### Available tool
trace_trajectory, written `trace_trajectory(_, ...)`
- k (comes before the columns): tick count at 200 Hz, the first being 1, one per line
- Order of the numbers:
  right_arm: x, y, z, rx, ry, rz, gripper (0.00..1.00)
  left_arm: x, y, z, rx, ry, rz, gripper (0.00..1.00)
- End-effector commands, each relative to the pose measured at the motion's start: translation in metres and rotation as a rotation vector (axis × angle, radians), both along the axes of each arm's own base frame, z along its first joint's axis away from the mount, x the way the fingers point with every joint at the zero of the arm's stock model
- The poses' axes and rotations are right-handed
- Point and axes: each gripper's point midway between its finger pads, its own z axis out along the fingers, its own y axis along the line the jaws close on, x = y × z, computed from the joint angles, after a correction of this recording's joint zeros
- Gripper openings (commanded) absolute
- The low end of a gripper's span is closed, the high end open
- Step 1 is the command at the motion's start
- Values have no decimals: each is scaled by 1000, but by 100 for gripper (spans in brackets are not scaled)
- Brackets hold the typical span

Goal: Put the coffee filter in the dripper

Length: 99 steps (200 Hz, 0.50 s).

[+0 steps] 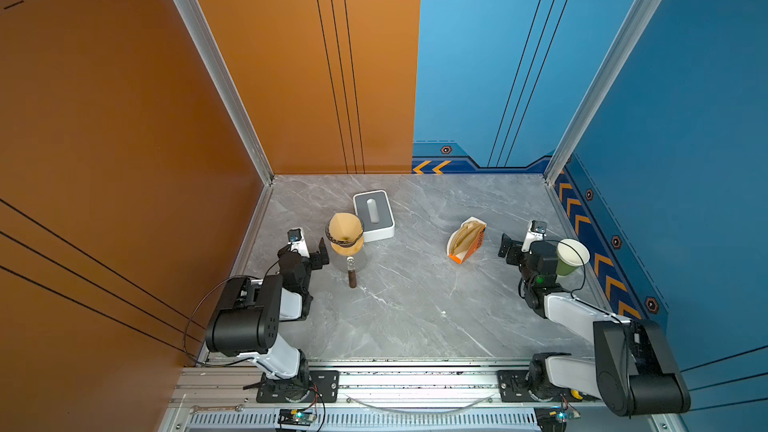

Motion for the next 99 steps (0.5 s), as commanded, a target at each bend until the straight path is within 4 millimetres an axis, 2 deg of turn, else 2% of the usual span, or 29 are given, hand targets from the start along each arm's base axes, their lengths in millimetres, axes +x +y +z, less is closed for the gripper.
trace_trajectory(1,10,-1,7,-27,-45,11,100,3,-9,-6,6,49,-43,98)
trace_trajectory(70,15,6,-10,40,-94,125,100,5,-13,-5,18,59,-58,98)
trace_trajectory(99,22,17,-23,58,-70,206,100,7,-16,-7,29,72,-71,98)
